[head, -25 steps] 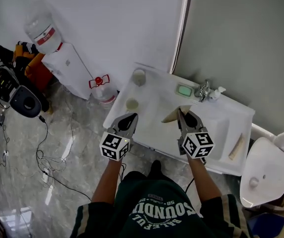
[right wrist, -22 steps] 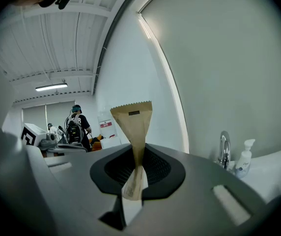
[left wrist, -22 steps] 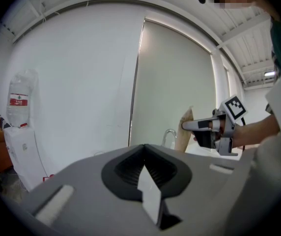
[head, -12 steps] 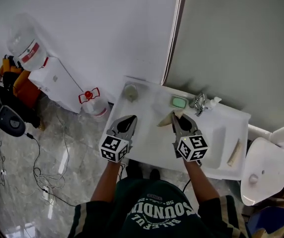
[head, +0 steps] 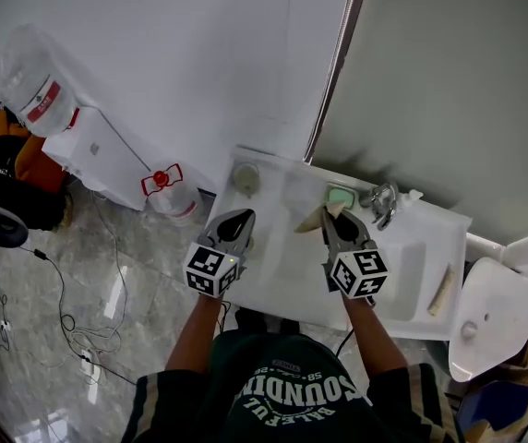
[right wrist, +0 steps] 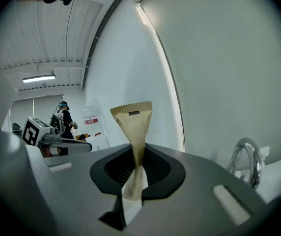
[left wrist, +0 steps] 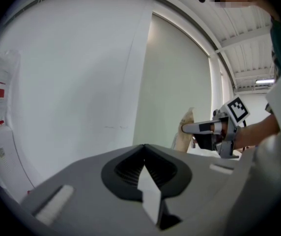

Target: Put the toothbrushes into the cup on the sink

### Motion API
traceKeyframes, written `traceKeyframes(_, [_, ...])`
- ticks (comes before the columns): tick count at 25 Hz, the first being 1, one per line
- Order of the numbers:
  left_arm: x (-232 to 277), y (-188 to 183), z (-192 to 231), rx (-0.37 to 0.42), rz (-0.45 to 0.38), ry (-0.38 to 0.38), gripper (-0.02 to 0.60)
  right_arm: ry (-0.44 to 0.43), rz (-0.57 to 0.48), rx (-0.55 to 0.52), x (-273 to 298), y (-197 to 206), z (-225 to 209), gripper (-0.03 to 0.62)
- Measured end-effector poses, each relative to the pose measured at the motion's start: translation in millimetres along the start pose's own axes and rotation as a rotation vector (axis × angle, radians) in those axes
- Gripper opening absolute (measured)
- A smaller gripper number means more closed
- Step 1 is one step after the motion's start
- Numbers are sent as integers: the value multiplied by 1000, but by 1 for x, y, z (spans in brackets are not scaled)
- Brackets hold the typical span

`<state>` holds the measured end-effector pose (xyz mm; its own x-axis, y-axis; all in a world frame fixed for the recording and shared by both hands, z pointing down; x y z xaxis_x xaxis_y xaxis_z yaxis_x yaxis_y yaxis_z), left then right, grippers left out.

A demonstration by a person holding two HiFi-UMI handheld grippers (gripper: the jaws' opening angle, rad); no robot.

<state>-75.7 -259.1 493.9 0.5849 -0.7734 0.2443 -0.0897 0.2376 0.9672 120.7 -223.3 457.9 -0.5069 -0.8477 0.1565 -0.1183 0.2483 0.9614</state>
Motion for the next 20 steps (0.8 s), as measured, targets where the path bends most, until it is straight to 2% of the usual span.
traceKeyframes(13, [11, 34, 59, -69, 66, -59, 49, -99, 76, -7, 104, 16, 8, 35])
traceKeyframes(20, [4, 50, 84, -102, 88, -91, 49, -109, 68, -22, 163, 5, 0, 35])
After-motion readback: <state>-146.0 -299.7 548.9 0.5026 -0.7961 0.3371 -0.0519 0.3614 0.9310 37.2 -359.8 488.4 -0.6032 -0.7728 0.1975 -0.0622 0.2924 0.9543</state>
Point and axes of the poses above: the fingertips, and each gripper's own axes: x forward along the fingers, z to its left, y out of its underside, the point moved 3 cm from there along -x, backward along the fingers, and after that the axes turned 13 degrees about -y, right-handed, at the moved point
